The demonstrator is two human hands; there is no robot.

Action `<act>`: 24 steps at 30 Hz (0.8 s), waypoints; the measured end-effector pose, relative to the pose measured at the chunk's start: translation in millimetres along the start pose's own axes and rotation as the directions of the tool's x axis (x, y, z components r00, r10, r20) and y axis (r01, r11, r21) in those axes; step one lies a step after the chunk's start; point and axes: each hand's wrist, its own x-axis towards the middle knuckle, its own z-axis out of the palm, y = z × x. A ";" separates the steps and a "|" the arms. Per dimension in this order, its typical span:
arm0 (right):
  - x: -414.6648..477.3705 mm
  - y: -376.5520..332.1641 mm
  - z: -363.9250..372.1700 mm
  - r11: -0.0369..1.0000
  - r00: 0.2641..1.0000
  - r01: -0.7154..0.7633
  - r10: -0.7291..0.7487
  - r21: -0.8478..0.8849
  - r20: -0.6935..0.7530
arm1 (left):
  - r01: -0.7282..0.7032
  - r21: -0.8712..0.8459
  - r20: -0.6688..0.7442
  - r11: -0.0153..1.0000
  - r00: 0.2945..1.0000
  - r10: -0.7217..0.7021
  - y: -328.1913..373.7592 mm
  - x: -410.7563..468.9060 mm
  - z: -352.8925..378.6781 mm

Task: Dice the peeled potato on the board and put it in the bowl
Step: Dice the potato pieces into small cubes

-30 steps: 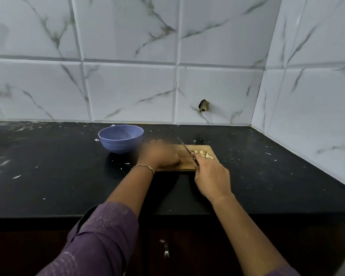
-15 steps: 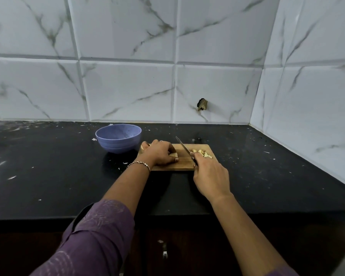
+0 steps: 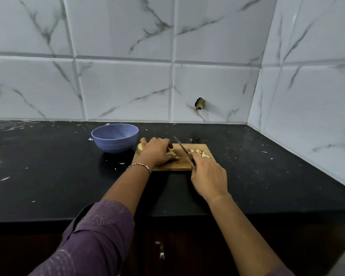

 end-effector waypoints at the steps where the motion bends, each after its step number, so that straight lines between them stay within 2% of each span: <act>1: 0.1 -0.2 0.2 1.000 1.000 -0.004 0.004 0.000 -0.001 | 0.005 -0.011 0.006 1.000 1.000 -0.005 0.5 0.3 -0.1; 9: -0.6 0.3 -0.5 1.000 1.000 -0.008 0.008 -0.006 -0.007 | 0.079 -0.060 0.233 0.995 0.970 -0.063 3.7 3.2 -18.4; 12: -1.4 -0.3 -1.2 1.000 1.000 -0.008 0.008 0.001 -0.014 | 0.088 -0.047 0.271 0.995 0.960 -0.072 7.7 3.4 -21.3; 19: -0.9 -0.3 -1.7 1.000 1.000 -0.005 0.005 0.005 -0.014 | 0.106 0.012 0.186 0.994 0.977 -0.106 17.5 1.7 -11.2; 24: -1.4 0.0 -1.4 1.000 1.000 0.000 0.000 0.017 -0.010 | 0.108 -0.029 0.111 0.994 0.988 -0.104 17.1 -0.2 -1.6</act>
